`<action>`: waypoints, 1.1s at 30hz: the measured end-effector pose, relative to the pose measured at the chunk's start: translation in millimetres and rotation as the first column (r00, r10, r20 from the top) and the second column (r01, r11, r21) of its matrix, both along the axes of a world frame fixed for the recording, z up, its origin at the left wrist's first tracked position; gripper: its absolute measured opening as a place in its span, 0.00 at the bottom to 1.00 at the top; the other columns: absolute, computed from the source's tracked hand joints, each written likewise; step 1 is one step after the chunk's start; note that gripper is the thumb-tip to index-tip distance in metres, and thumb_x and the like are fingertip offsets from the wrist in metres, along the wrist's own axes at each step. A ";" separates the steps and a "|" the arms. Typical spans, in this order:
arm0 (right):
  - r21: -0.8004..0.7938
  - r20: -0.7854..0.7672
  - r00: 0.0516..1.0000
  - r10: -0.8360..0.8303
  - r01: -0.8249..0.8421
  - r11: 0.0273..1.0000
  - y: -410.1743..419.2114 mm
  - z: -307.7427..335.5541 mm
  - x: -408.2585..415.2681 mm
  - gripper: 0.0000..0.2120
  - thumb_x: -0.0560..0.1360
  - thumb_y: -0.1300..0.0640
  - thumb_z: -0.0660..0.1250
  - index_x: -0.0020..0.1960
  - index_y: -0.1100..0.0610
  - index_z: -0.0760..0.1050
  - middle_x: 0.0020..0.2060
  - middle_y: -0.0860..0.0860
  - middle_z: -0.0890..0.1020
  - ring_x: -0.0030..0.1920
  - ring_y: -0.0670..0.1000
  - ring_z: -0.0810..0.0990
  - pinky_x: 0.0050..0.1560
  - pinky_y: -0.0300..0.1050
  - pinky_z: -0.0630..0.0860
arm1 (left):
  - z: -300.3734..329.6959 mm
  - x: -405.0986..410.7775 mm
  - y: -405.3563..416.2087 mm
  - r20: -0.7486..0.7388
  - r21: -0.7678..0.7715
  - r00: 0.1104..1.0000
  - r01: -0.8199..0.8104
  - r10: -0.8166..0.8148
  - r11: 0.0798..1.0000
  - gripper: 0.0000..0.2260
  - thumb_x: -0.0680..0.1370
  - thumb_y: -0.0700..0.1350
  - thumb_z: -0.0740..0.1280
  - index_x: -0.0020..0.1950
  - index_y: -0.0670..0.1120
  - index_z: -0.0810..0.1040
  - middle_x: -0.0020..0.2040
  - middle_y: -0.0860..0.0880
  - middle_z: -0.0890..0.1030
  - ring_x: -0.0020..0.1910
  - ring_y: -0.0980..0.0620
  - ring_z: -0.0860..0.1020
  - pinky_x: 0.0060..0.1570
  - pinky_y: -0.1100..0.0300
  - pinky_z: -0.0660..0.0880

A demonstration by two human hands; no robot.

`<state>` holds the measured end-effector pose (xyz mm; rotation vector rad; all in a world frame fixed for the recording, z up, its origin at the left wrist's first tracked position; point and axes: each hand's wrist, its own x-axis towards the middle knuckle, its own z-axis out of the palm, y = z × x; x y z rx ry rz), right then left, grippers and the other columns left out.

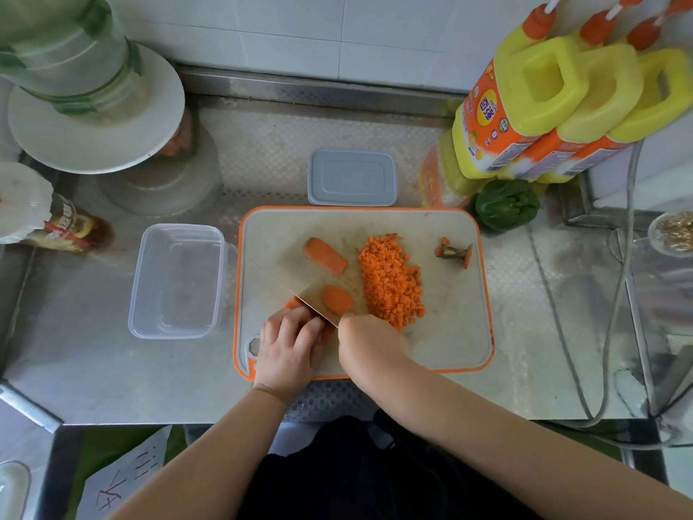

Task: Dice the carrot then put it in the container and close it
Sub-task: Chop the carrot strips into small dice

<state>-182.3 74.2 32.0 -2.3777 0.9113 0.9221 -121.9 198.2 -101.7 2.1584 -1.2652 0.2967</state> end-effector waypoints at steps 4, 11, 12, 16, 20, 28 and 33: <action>-0.008 0.017 1.000 -0.016 0.016 1.000 0.8 -13.2 4.3 0.13 0.77 0.68 0.57 0.59 0.61 0.73 0.54 0.58 0.79 0.55 0.61 0.79 0.47 0.50 0.74 | 3.9 -0.5 -0.2 0.010 0.001 1.000 0.003 -0.003 1.000 0.10 0.75 0.44 0.63 0.56 0.47 0.72 0.55 0.47 0.70 0.50 0.41 0.69 0.48 0.50 0.68; -0.049 0.086 0.996 0.010 -0.005 0.999 3.5 -25.3 -7.0 0.12 0.78 0.66 0.57 0.60 0.62 0.71 0.51 0.59 0.80 0.50 0.61 0.81 0.44 0.49 0.75 | 6.3 -1.3 0.3 0.009 0.010 1.000 0.003 -0.003 1.000 0.08 0.77 0.44 0.61 0.56 0.47 0.71 0.55 0.46 0.70 0.50 0.41 0.69 0.48 0.50 0.68; -0.051 0.102 0.995 0.012 -0.006 0.999 2.5 -26.0 -7.9 0.12 0.78 0.66 0.57 0.60 0.62 0.71 0.50 0.59 0.80 0.50 0.60 0.81 0.43 0.49 0.75 | 6.5 -1.4 0.3 0.010 0.008 1.000 0.004 -0.004 1.000 0.07 0.80 0.44 0.59 0.56 0.47 0.71 0.55 0.46 0.70 0.50 0.41 0.69 0.48 0.50 0.67; -0.029 0.172 0.985 -0.015 0.020 0.999 -3.0 -25.0 -13.6 0.09 0.79 0.61 0.59 0.57 0.61 0.71 0.47 0.58 0.81 0.46 0.60 0.81 0.36 0.46 0.71 | 7.3 -1.8 0.0 -0.025 0.001 1.000 0.002 -0.002 1.000 0.09 0.84 0.49 0.54 0.56 0.46 0.71 0.56 0.47 0.70 0.50 0.41 0.70 0.49 0.50 0.67; -0.030 0.212 0.977 -0.010 0.017 0.999 -1.5 -15.7 -24.2 0.10 0.81 0.54 0.57 0.53 0.60 0.72 0.43 0.56 0.79 0.45 0.59 0.80 0.36 0.45 0.67 | 10.3 -2.3 -0.2 -0.063 -0.033 0.998 -0.001 -0.001 0.999 0.09 0.84 0.49 0.54 0.54 0.46 0.71 0.56 0.47 0.72 0.50 0.41 0.71 0.50 0.50 0.68; -0.106 0.207 0.976 0.075 -0.054 0.993 6.7 7.0 -44.5 0.07 0.80 0.60 0.57 0.53 0.59 0.73 0.42 0.55 0.80 0.43 0.58 0.80 0.33 0.45 0.64 | 1.5 -2.4 2.3 -0.080 -0.034 0.997 0.001 -0.004 0.999 0.09 0.84 0.48 0.55 0.55 0.46 0.72 0.55 0.48 0.73 0.50 0.39 0.75 0.51 0.48 0.71; -0.123 0.197 0.974 0.112 -0.089 0.988 7.2 14.5 -43.4 0.08 0.81 0.61 0.56 0.55 0.59 0.73 0.45 0.55 0.80 0.43 0.57 0.79 0.37 0.45 0.65 | 1.1 -2.5 2.5 -0.059 -0.049 0.998 0.005 -0.008 0.999 0.09 0.84 0.48 0.56 0.54 0.45 0.72 0.54 0.46 0.73 0.49 0.39 0.75 0.51 0.48 0.71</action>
